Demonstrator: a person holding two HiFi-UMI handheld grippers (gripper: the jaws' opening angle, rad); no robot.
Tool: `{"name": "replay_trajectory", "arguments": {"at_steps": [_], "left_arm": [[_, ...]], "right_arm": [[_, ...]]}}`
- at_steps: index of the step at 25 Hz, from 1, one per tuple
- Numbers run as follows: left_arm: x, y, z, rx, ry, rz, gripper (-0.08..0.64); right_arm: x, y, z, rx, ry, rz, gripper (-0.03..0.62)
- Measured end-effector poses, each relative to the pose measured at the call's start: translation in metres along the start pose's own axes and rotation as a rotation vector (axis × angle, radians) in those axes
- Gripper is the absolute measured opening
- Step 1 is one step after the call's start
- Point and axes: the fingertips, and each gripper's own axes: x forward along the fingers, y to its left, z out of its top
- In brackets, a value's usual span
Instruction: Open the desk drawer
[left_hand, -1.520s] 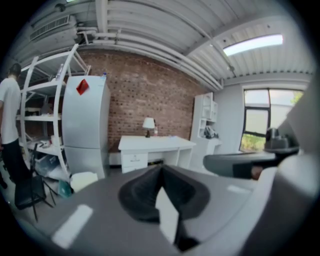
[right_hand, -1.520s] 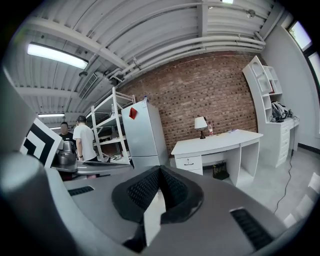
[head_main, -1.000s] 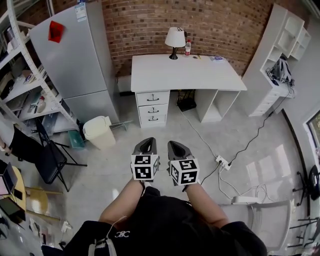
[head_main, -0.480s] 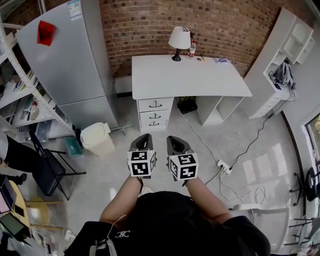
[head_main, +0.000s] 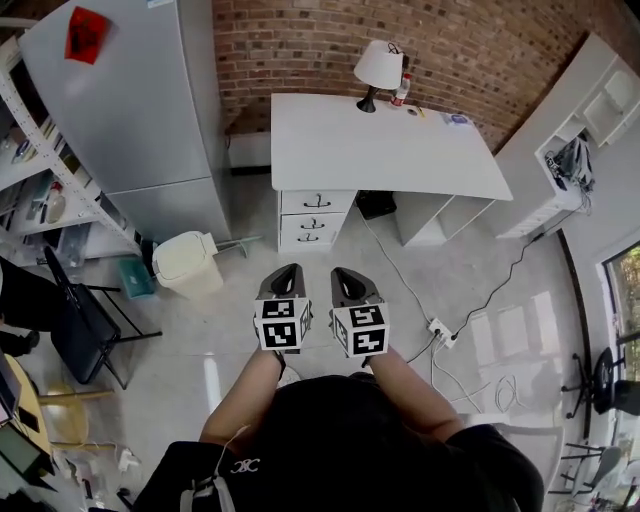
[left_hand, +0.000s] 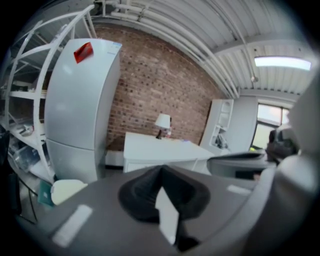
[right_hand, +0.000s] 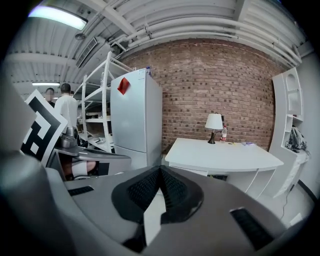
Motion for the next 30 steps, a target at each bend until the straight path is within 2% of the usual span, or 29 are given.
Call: {"name": "replay_trajectory", "arguments": {"at_steps": [4,8,12,16,19,21,26,30], "left_arm": [[0.008,0.012,-0.012,-0.033,0.022,0.018,-0.002],[0.015,0.016,-0.013,-0.035,0.029,0.052,-0.002],[0.026,0.024,-0.014,-0.040,0.045,0.105,-0.002],[0.050,0.034,-0.007,-0.065,0.042,0.168,-0.002],[0.078,0.039,0.000,-0.097,0.039,0.220,-0.002],[0.099,0.037,0.005,-0.108,0.038,0.248,-0.002],[0.151,0.029,0.006,-0.147,0.056,0.300,-0.002],[0.183,0.032,0.001,-0.172,0.081,0.371,-0.002]], "right_arm": [[0.015,0.004,-0.010,-0.028,0.035,0.008,-0.005],[0.031,-0.010,-0.019,-0.036,0.071,-0.015,-0.005],[0.056,-0.024,-0.018,-0.043,0.070,0.014,-0.005],[0.094,-0.051,-0.014,-0.073,0.079,0.043,-0.005],[0.123,-0.085,-0.016,-0.111,0.123,0.057,-0.005],[0.142,-0.108,-0.019,-0.192,0.153,0.067,-0.005],[0.201,-0.148,-0.042,-0.526,0.173,0.105,-0.005],[0.258,-0.178,-0.073,-0.706,0.226,0.155,-0.004]]}}
